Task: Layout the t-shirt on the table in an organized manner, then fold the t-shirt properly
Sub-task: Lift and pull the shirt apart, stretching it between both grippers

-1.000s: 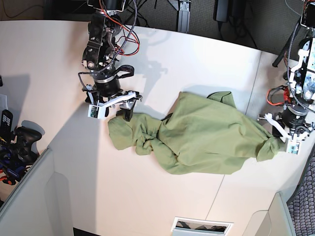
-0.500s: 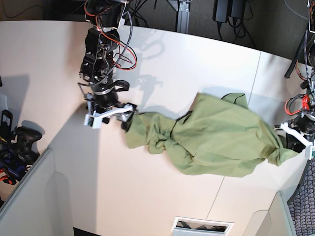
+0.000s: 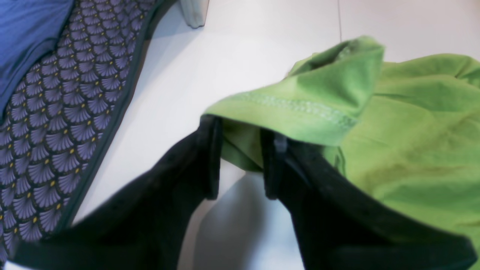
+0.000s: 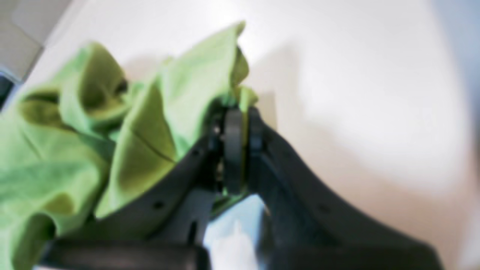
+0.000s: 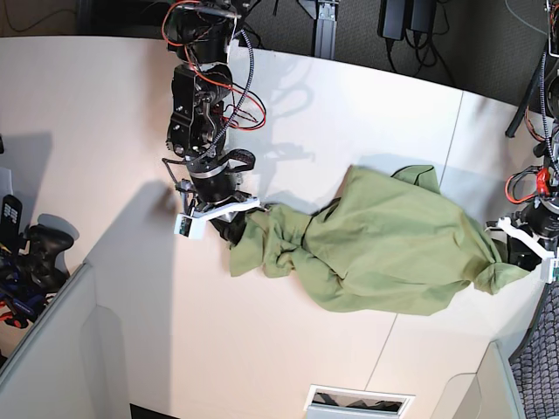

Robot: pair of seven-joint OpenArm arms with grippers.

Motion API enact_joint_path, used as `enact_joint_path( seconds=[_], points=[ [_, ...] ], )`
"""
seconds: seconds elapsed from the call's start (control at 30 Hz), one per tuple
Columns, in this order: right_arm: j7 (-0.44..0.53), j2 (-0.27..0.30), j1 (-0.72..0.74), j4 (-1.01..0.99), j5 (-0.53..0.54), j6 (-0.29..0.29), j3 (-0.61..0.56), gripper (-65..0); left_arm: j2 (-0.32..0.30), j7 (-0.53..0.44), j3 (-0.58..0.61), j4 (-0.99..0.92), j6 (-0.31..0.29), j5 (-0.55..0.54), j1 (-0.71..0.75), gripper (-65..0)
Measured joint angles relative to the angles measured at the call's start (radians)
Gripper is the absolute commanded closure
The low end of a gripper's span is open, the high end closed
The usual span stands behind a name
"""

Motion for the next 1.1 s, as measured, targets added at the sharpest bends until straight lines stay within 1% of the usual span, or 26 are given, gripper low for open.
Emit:
enact_joint_path(
  seconds=[0.07, 0.17, 0.27, 0.33, 0.43, 0.53, 0.6, 0.7, 0.73, 0.93, 1.1],
  points=[
    [-0.003, 0.0, 0.011, 0.011, 0.0, 0.009, 0.0, 0.0, 0.0, -0.003, 0.0, 0.0, 0.0, 0.0, 0.0, -21.5],
    [-0.013, 0.0, 0.019, 0.092, 0.011, 0.019, 0.0, 0.0, 0.0, -0.005, 0.0, 0.0, 0.0, 0.0, 0.0, -21.5],
    [-0.09, 0.003, 0.034, 0.233, 0.036, 0.026, -0.001, 0.0, -0.013, -0.006, 0.0, 0.0, 0.0, 0.0, -0.005, -21.5],
    [-0.148, 0.016, 0.06, 0.315, 0.077, 0.035, -0.004, 0.0, -0.028, -0.003, 0.0, 0.0, 0.0, 0.0, -0.024, -21.5],
    [-0.196, 0.056, 0.107, 0.409, 0.117, 0.037, -0.004, 0.0, -0.05, -0.01, -0.004, 0.0, -0.001, -0.002, -0.068, -21.5],
    [-0.219, 0.109, 0.167, 0.457, 0.137, 0.035, -0.003, 0.0, -0.056, -0.01, -0.03, 0.0, -0.002, -0.001, -0.106, -21.5],
    [-0.231, 0.138, 0.213, 0.461, 0.141, 0.035, -0.003, 0.0, -0.065, -0.01, -0.036, 0.0, -0.003, -0.002, -0.125, -21.5],
    [-0.241, 0.167, 0.276, 0.461, 0.142, 0.035, -0.003, 0.0, -0.092, -0.007, -0.038, 0.0, -0.004, -0.005, -0.138, -21.5],
    [-0.254, 0.174, 0.296, 0.46, 0.142, 0.037, -0.003, 0.0, -0.102, -0.006, -0.039, 0.0, -0.003, -0.005, -0.142, -21.5],
    [-0.256, 0.212, 0.423, 0.415, 0.133, 0.041, -0.004, 0.0, -0.141, -0.011, -0.061, 0.001, 0.0, -0.006, -0.174, -21.5],
    [-0.255, 0.233, 0.512, 0.311, 0.124, 0.041, -0.004, 0.0, -0.152, -0.01, -0.063, 0.001, 0.023, -0.002, -0.172, -21.5]
  ],
)
